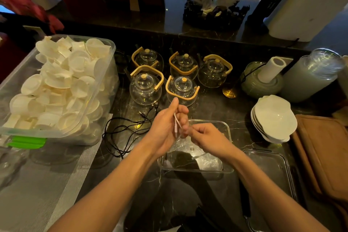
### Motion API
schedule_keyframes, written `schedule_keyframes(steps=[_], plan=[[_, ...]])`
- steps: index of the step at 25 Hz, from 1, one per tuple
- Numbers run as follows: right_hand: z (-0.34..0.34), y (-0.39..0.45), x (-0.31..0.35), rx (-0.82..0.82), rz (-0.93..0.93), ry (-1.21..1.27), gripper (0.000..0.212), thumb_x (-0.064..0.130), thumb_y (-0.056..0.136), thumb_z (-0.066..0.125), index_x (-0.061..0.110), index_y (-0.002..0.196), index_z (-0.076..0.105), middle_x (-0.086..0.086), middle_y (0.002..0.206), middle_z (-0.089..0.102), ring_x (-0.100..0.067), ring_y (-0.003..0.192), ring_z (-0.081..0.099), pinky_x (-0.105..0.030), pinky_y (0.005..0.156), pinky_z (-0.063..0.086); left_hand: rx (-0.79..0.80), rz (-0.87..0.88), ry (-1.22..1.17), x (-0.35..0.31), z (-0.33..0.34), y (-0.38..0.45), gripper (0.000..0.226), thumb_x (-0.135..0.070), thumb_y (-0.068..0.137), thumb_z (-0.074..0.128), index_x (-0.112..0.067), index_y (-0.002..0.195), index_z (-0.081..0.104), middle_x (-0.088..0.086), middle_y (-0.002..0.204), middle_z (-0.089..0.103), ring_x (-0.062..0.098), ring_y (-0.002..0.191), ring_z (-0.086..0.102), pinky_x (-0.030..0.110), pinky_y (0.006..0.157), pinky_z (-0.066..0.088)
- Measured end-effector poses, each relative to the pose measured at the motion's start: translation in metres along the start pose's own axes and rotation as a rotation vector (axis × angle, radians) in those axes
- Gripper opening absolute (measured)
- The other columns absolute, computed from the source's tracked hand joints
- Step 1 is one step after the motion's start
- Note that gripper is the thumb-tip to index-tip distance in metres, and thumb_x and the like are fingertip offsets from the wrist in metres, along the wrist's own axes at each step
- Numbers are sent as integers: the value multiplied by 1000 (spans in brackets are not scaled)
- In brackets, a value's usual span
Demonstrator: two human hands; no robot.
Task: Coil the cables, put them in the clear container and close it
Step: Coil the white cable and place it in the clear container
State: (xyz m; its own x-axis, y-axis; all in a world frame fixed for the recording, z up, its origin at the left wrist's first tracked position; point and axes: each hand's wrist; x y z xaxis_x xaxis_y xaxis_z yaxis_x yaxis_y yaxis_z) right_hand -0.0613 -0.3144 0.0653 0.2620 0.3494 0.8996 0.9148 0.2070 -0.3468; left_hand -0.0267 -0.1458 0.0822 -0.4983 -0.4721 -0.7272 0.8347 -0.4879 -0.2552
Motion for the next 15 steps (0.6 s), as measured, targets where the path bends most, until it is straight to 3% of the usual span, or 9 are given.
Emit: schedule_keyframes(steps=[4, 7, 9, 11, 13, 15], plan=[[4, -17, 3, 51, -47, -210, 33, 32, 107, 51, 14, 96, 78, 12, 50, 42, -3, 46, 36, -21, 49, 32, -119, 34, 169, -5, -7, 7, 45, -35, 108, 38, 1, 102, 65, 13, 75, 74, 25, 83, 76, 35, 78, 63], [7, -24, 14, 137, -114, -509, 32, 32, 107, 49, 12, 96, 72, 9, 59, 51, -8, 57, 48, -35, 62, 44, -166, 8, 117, 4, -4, 11, 52, -38, 108, 36, 5, 110, 65, 21, 91, 77, 31, 94, 76, 34, 82, 62], [10, -28, 19, 187, -150, -705, 32, 33, 107, 48, 16, 83, 59, 5, 67, 54, -15, 63, 51, -40, 67, 46, -221, 2, 108, 11, 1, 13, 52, -40, 108, 35, 2, 108, 66, 16, 86, 77, 27, 85, 77, 30, 72, 63], [10, -33, 28, 213, -198, -783, 33, 34, 105, 50, 20, 76, 53, 3, 67, 55, -16, 63, 51, -40, 65, 46, -278, 14, 350, 18, 5, 11, 52, -42, 108, 34, -5, 99, 68, 6, 71, 75, 17, 65, 74, 24, 58, 57], [1, -34, 40, 211, -227, -686, 30, 32, 103, 54, 17, 79, 63, 3, 69, 62, -11, 63, 57, -38, 64, 49, -270, 58, 664, 24, 3, 6, 56, -43, 108, 34, -9, 82, 70, 2, 59, 68, 10, 52, 65, 21, 52, 51], [-13, -30, 52, 136, -261, -615, 23, 32, 101, 56, 23, 90, 73, 9, 77, 71, -7, 70, 64, -30, 67, 51, -173, 34, 783, 28, 0, -1, 64, -49, 107, 33, -9, 71, 66, 2, 51, 60, 14, 45, 57, 27, 53, 52]])
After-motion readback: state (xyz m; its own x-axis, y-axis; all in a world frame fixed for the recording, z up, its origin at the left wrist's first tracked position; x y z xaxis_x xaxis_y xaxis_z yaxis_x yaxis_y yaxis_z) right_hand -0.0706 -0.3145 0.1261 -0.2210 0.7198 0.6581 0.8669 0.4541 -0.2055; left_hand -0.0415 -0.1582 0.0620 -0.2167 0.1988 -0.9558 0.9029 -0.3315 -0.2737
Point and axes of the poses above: each hand's wrist, its own y-axis towards the middle knuckle, its own z-axis out of the palm, x = y × z
